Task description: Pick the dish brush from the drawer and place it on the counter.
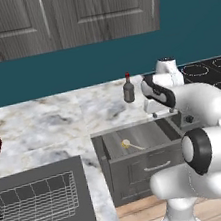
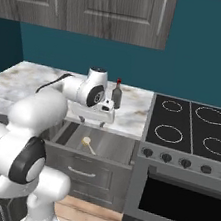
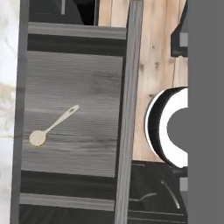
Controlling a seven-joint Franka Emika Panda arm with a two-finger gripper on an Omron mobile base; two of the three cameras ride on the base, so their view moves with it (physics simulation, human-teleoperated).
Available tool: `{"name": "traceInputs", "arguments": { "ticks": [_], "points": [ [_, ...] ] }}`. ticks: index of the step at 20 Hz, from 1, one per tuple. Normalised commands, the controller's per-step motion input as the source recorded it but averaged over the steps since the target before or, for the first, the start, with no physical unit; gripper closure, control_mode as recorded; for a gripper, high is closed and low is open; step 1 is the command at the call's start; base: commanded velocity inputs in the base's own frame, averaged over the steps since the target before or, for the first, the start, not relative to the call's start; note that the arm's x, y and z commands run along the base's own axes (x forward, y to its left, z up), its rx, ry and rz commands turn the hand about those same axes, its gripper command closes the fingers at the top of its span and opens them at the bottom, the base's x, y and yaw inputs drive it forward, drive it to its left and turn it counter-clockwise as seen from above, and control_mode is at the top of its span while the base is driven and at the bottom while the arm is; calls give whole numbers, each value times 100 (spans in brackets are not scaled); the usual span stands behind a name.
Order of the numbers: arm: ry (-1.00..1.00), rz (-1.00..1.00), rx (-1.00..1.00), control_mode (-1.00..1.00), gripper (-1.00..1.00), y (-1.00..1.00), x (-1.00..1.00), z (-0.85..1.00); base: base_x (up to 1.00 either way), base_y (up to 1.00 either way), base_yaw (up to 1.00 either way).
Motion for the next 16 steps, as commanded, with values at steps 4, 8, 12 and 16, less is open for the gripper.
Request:
{"name": "traceInputs", "arguments": {
  "ticks": [4,8,12,16],
  "points": [
    [-3,5,0,-100,-100,-6,42,-78,0,0,0],
    [-1,6,0,-100,-100,0,37,-81,0,0,0],
    [0,5,0,-100,-100,0,30,-77,0,0,0],
    [1,3,0,-100,-100,0,21,-76,0,0,0]
  ]
}}
